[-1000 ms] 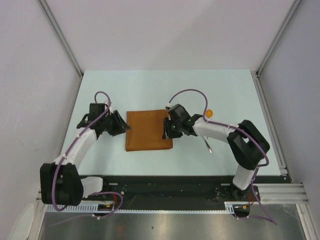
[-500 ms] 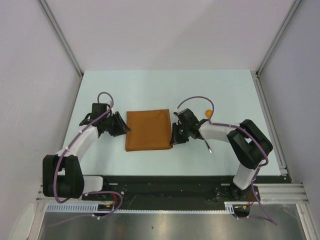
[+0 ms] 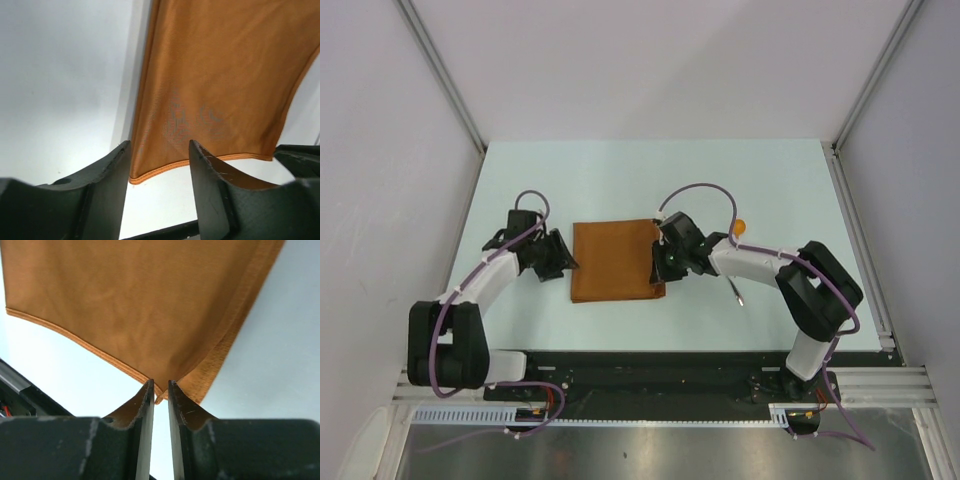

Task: Fold the napkin into a case and place the utensils inside
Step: Smooth out the square-folded napkin at the center of the board, then pick up the top corner of the square-folded napkin from the center of the board.

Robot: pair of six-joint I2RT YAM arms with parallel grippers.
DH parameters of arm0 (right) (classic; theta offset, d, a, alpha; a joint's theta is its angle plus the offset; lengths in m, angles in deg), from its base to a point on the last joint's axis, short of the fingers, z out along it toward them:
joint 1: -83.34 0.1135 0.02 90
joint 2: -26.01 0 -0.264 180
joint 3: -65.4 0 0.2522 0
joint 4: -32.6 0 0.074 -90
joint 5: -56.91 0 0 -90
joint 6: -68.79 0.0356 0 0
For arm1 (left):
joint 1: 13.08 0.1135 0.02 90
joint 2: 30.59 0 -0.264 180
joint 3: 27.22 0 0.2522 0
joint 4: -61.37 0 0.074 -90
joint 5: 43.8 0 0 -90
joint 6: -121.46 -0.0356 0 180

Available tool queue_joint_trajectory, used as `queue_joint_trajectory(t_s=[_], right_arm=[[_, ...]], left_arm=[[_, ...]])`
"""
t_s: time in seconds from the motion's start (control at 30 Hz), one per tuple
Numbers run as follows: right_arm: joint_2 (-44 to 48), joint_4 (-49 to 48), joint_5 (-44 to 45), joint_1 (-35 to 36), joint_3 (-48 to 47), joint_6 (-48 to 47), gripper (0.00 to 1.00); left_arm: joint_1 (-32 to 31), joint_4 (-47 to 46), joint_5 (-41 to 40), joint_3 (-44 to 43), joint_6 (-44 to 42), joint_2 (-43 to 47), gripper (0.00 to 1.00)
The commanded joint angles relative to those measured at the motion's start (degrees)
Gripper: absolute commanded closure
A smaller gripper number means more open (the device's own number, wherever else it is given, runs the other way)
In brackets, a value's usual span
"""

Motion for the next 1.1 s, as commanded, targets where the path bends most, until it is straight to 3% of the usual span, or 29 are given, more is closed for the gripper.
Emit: queue_joint_trajectory(t_s=[0.0,0.03,0.27,0.43,0.77,0.97,1.07], right_arm=[[2.1,1.2,1.6,-1.2,0.5,-1.1,0.77],[2.4,1.4,1.7,-1.6,0.8,-1.0,0.76],[5.7,1.8,0.0,-2.5,4.7,2.9,0.55],[6.2,-0.8,-1.3,-2.8,7.0,7.0,0.41],[9.5,-0.1,0.4,-5.5,9.9,7.3,0.4],[11.3,3.5,4.6,-6.6,9.5,6.9,0.42],[11.2,4.8,6.6,-7.0,8.7,6.2,0.44]], left_arm=[[-0.1,-1.0,-2.1,1.9,-0.1,-1.8,0.5],[-0.1,-1.7,-2.5,2.3,0.2,-1.9,0.54],[-0.4,-6.8,-0.6,7.5,2.1,-1.0,0.51],[-2.3,-11.0,0.8,10.2,4.4,-3.4,0.57],[-9.4,-15.2,1.9,17.0,12.8,1.6,0.61],[-16.8,-13.3,1.5,19.0,18.1,7.0,0.59],[-17.3,-9.1,0.1,18.4,17.4,9.9,0.55]])
